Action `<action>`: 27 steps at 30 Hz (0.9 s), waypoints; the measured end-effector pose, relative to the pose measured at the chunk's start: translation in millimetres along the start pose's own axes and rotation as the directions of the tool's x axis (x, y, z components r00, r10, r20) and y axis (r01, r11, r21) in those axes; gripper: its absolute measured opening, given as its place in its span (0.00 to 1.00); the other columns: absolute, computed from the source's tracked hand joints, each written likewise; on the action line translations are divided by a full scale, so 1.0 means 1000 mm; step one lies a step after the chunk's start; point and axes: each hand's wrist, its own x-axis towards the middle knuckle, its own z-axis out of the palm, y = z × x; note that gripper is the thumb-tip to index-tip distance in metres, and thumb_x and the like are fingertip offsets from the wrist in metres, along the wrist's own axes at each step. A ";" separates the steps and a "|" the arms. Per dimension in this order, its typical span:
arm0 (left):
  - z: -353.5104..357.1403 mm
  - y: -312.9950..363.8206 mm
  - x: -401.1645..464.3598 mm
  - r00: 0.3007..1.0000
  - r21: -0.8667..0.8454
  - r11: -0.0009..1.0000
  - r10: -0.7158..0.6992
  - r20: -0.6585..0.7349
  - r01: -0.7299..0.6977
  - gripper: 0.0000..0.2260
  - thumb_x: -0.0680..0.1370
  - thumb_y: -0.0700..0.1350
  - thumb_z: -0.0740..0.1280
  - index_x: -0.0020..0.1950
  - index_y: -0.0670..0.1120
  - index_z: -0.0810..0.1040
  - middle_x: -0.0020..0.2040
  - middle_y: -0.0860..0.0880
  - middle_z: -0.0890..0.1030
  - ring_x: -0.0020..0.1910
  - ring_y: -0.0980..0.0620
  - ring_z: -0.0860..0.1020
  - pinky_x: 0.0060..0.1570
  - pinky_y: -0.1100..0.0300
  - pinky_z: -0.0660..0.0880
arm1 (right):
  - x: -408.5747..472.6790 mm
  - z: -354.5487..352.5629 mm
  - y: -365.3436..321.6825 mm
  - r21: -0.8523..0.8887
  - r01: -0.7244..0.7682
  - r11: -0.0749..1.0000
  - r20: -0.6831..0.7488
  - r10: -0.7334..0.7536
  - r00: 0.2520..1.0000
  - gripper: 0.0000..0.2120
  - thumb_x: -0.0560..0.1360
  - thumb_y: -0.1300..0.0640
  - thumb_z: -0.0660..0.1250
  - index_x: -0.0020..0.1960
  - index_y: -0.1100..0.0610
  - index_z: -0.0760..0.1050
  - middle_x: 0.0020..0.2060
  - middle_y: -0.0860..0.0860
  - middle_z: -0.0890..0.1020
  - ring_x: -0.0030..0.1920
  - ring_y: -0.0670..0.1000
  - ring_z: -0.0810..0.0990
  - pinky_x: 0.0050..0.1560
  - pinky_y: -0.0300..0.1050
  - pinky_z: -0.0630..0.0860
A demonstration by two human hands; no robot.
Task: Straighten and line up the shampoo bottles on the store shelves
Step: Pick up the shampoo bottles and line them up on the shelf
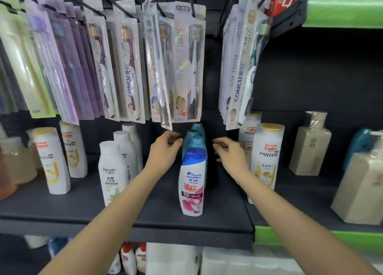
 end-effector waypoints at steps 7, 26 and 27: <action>-0.019 0.007 -0.056 0.983 0.008 0.999 0.036 -0.178 -0.035 0.05 0.79 0.43 0.61 0.49 0.50 0.76 0.45 0.48 0.82 0.45 0.46 0.80 0.49 0.48 0.77 | -0.078 -0.030 -0.021 -0.012 0.131 0.991 0.000 -0.131 0.991 0.08 0.78 0.61 0.61 0.52 0.52 0.77 0.44 0.51 0.81 0.44 0.50 0.79 0.45 0.46 0.78; -0.134 -0.065 -0.108 0.967 0.142 0.979 -0.112 -0.228 0.147 0.15 0.78 0.46 0.63 0.64 0.42 0.71 0.57 0.45 0.78 0.48 0.53 0.74 0.48 0.60 0.70 | -0.127 0.114 -0.102 -0.122 0.168 0.978 0.347 -0.117 0.930 0.15 0.78 0.58 0.63 0.65 0.56 0.71 0.54 0.52 0.78 0.47 0.46 0.76 0.41 0.30 0.68; -0.140 -0.071 -0.103 0.975 0.146 0.980 -0.105 -0.198 0.135 0.17 0.78 0.46 0.64 0.66 0.42 0.70 0.59 0.45 0.77 0.50 0.53 0.75 0.49 0.60 0.70 | -0.124 0.125 -0.104 -0.130 0.146 0.981 0.338 -0.095 0.936 0.17 0.78 0.58 0.63 0.66 0.57 0.70 0.56 0.52 0.77 0.49 0.47 0.76 0.43 0.32 0.68</action>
